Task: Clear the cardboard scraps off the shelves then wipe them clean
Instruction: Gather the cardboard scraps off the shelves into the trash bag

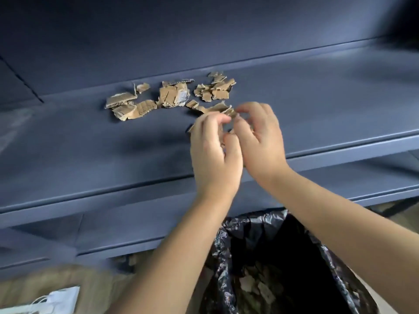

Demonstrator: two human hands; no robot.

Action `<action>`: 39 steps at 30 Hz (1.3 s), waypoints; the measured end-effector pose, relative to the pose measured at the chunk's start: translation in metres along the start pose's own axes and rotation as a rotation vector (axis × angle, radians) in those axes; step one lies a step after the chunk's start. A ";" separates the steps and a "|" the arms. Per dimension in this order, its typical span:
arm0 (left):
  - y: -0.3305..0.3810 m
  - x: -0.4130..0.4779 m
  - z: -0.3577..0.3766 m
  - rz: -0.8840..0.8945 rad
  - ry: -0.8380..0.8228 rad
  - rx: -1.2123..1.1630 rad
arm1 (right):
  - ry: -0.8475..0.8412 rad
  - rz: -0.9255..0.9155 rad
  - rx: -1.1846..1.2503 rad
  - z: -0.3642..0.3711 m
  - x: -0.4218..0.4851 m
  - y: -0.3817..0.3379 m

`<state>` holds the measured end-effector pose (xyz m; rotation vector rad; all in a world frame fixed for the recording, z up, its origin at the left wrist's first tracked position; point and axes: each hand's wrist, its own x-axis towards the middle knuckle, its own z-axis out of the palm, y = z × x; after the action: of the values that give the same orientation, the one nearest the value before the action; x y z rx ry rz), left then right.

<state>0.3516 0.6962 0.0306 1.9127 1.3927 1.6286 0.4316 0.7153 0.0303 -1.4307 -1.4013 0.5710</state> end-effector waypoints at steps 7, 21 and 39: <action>-0.097 0.062 -0.021 -0.224 -0.240 0.477 | -0.381 0.163 -0.691 0.054 0.055 0.026; -0.187 0.162 -0.025 -0.448 -0.230 0.860 | -0.487 -0.095 -0.756 0.080 0.071 0.033; -0.168 0.122 0.001 -0.346 -0.399 0.531 | -0.292 -0.074 -0.409 0.092 0.093 0.028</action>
<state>0.2599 0.8770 -0.0155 1.9538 1.9572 0.7131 0.3842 0.8368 -0.0002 -1.6522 -1.8763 0.4754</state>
